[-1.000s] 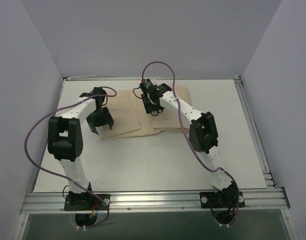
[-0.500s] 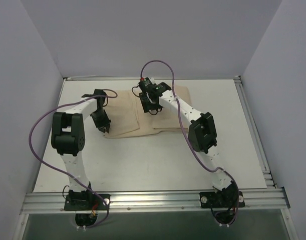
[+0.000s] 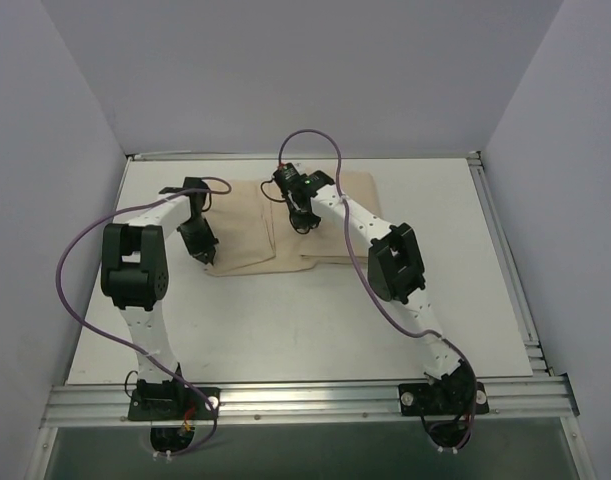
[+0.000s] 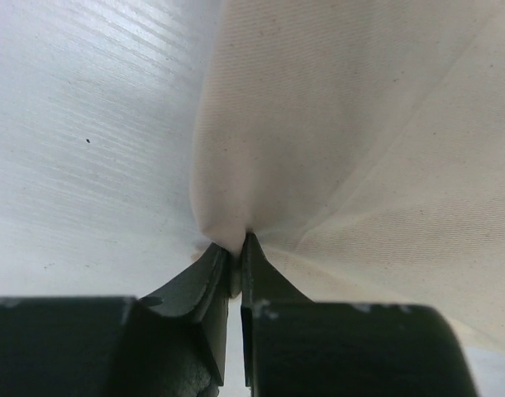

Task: Open and lay out the surgical kit
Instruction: Open the surgical kit at the center of the board.

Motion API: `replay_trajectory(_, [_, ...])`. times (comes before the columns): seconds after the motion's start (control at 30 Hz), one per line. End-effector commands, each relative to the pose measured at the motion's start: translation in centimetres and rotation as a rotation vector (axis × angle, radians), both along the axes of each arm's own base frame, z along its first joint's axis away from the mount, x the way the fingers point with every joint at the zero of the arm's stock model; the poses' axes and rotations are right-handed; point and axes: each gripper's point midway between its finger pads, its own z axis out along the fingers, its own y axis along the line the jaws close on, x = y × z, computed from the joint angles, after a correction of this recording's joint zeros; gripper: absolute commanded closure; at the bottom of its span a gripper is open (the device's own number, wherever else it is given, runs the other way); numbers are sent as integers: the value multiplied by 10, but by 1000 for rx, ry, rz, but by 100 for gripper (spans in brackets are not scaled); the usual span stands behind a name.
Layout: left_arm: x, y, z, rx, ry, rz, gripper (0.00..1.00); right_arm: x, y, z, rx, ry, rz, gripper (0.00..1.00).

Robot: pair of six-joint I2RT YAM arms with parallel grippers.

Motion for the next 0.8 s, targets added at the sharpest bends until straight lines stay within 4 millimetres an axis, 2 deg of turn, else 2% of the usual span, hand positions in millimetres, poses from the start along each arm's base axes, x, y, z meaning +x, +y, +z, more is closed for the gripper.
replay_trajectory(0.0, [7,23,-10,80,16,-1,92,7,-9,62,42,-98,-45,84])
replay_trajectory(0.07, [9,25,-12,81,19,1,92,7,-10,74,81,-105,-40,73])
replay_trajectory(0.2, [12,29,-11,79,17,8,93,9,-20,70,113,-67,-56,68])
replay_trajectory(0.23, [12,30,-11,78,16,11,93,9,-21,68,120,-59,-54,69])
replay_trajectory(0.27, [12,31,-11,77,16,11,93,9,-23,64,124,-47,-52,82])
replay_trajectory(0.3, [12,32,-11,76,16,13,93,9,-22,63,129,-40,-44,100])
replay_trajectory(0.37, [12,33,-11,77,19,16,93,9,-27,62,122,-34,-48,100])
replay_trajectory(0.47, [12,38,-10,83,27,25,94,15,-54,73,60,-67,-116,100])
replay_trajectory(0.57, [13,41,-8,84,25,33,95,31,-146,93,-53,-117,-313,100])
replay_trajectory(0.6, [15,43,-7,84,16,35,95,30,-206,81,-104,-83,-429,100])
replay_trajectory(0.63, [15,42,-5,84,8,31,95,24,-245,103,-119,-132,-528,100])
replay_trajectory(0.67, [16,42,-4,84,3,26,95,21,-275,109,-125,-147,-596,100])
replay_trajectory(0.7, [18,43,-2,86,-3,24,94,13,-329,110,-139,-146,-714,100])
replay_trajectory(0.73, [18,44,-1,88,-3,24,92,-6,-353,112,-139,-138,-765,91])
replay_trajectory(0.77, [19,44,-1,90,-4,20,90,-8,-367,112,-98,-147,-787,75])
